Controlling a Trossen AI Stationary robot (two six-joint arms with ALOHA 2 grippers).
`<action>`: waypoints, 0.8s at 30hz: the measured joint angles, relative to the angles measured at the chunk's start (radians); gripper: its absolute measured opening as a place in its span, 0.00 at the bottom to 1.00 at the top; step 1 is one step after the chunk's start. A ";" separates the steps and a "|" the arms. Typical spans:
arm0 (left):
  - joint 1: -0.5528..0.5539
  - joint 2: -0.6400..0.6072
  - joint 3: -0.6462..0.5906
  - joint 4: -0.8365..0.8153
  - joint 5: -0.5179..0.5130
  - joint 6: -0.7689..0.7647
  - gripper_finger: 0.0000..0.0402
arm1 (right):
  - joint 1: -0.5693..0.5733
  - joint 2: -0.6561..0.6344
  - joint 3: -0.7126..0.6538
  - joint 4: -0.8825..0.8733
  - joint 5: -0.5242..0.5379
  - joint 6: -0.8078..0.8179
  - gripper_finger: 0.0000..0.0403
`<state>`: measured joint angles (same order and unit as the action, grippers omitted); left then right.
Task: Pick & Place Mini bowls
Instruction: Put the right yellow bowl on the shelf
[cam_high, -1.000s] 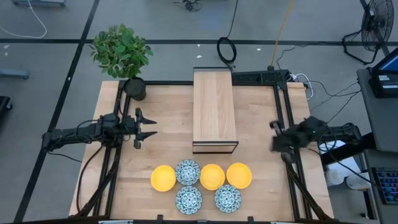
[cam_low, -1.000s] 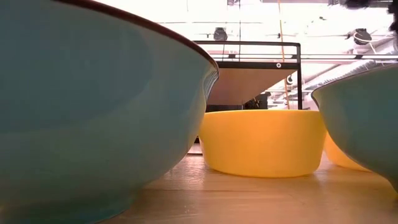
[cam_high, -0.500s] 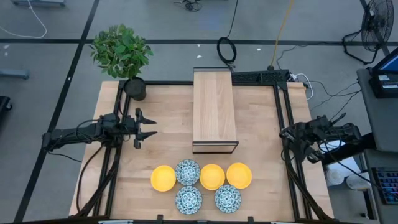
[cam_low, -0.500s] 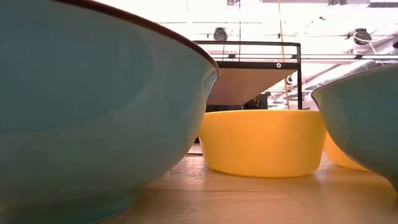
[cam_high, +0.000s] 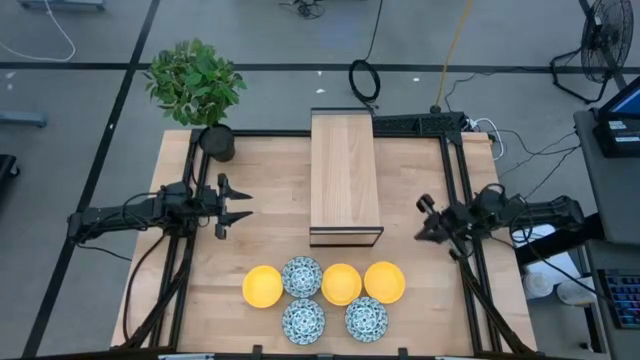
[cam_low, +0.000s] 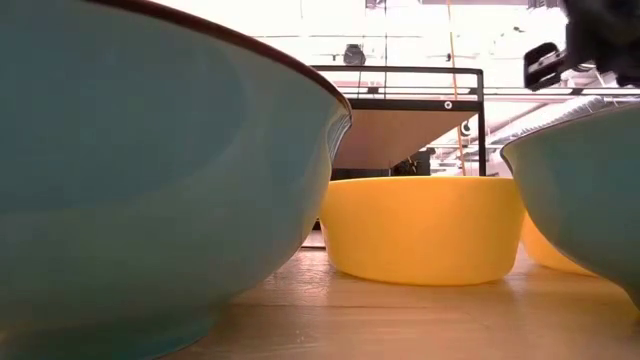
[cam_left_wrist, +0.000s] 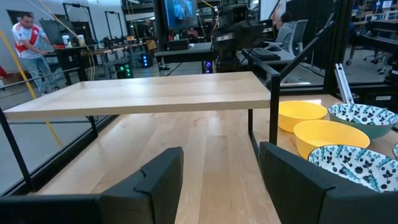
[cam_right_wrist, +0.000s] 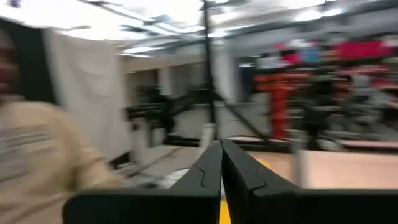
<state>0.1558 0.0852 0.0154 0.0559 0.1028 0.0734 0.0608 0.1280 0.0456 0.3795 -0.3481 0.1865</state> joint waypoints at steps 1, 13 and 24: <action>0.000 0.000 0.000 0.000 0.000 0.000 0.53 | 0.000 0.009 0.000 0.011 0.042 0.009 0.00; 0.000 0.000 0.000 0.000 0.000 0.000 0.53 | 0.132 0.364 0.360 -0.178 0.279 0.090 0.31; 0.000 0.000 0.000 0.000 0.000 0.000 0.53 | 0.379 1.131 1.013 -1.233 0.373 0.568 0.55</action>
<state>0.1555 0.0849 0.0154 0.0562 0.1032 0.0734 0.4395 1.2590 1.0581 -0.8537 0.0245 0.7550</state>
